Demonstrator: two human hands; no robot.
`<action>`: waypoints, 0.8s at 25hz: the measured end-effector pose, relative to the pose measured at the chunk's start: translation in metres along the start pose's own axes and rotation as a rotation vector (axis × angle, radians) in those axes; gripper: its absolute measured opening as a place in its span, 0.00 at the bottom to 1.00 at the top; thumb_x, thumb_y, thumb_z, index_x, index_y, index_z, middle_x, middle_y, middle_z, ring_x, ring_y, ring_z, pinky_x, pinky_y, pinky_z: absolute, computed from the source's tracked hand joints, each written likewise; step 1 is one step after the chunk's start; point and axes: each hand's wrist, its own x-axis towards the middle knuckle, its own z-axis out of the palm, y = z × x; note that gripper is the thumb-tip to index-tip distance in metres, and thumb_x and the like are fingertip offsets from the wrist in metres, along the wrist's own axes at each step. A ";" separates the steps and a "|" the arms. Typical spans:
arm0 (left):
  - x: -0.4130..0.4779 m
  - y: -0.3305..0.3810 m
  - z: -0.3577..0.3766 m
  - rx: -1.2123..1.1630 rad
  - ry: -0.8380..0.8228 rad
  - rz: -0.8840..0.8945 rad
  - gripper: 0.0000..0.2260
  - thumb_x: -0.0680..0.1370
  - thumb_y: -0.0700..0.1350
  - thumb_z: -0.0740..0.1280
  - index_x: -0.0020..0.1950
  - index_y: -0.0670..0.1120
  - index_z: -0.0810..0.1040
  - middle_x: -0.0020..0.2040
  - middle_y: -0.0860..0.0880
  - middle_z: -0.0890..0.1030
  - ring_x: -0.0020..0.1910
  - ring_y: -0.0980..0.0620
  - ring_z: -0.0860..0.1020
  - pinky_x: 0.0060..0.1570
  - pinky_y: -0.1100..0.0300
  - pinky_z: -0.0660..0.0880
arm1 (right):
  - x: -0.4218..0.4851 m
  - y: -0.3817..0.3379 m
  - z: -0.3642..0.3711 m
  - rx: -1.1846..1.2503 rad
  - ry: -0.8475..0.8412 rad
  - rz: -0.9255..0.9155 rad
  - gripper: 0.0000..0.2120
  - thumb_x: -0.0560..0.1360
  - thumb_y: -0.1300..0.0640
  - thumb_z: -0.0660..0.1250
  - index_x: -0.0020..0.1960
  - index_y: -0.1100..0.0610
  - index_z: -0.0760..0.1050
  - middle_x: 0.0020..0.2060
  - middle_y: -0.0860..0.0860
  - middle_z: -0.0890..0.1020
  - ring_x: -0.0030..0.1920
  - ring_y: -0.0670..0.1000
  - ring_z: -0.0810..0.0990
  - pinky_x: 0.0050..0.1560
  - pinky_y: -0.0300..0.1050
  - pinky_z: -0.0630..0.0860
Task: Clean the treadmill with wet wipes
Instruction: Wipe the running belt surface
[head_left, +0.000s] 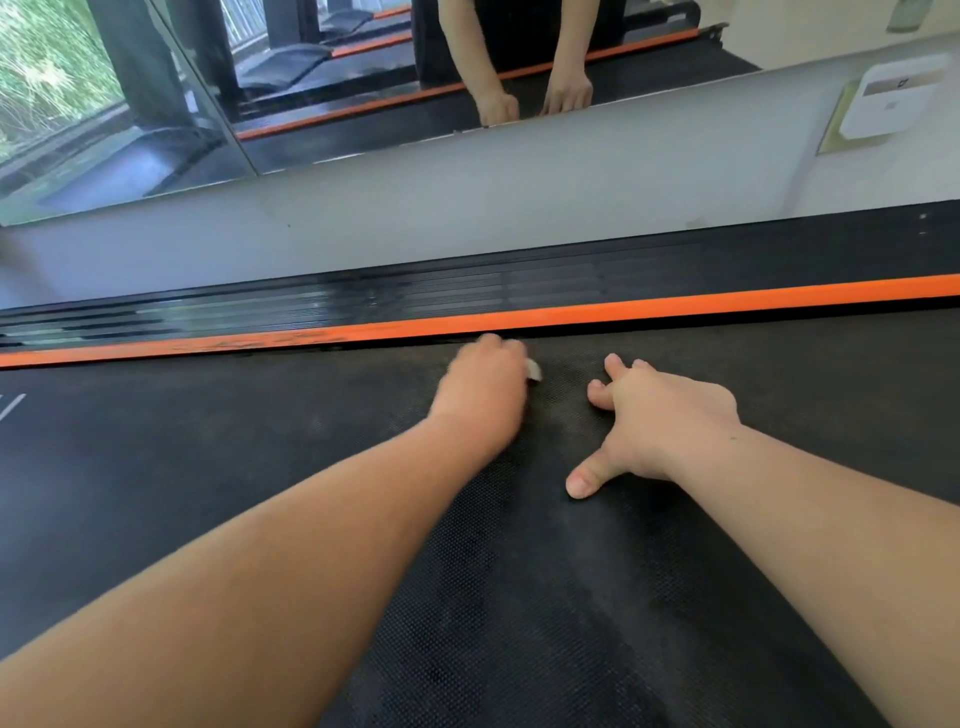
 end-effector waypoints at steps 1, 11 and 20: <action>0.005 -0.012 -0.002 -0.024 0.021 -0.111 0.10 0.81 0.41 0.63 0.60 0.45 0.77 0.58 0.43 0.76 0.59 0.39 0.76 0.58 0.46 0.75 | 0.000 0.000 -0.001 -0.003 0.000 0.004 0.57 0.59 0.25 0.76 0.81 0.40 0.58 0.83 0.42 0.45 0.82 0.50 0.50 0.68 0.60 0.72; -0.003 -0.008 -0.011 0.060 0.026 -0.006 0.10 0.78 0.38 0.64 0.58 0.45 0.79 0.58 0.43 0.77 0.59 0.40 0.76 0.58 0.46 0.76 | 0.002 0.000 0.000 0.004 0.003 0.000 0.57 0.59 0.25 0.76 0.81 0.40 0.57 0.83 0.42 0.46 0.82 0.49 0.50 0.67 0.58 0.72; 0.011 0.001 -0.006 -0.187 -0.041 -0.211 0.09 0.78 0.39 0.65 0.56 0.44 0.82 0.57 0.44 0.83 0.58 0.43 0.81 0.57 0.53 0.78 | 0.003 0.000 0.002 0.023 -0.004 -0.009 0.56 0.58 0.26 0.76 0.81 0.40 0.59 0.83 0.42 0.46 0.82 0.48 0.50 0.66 0.58 0.72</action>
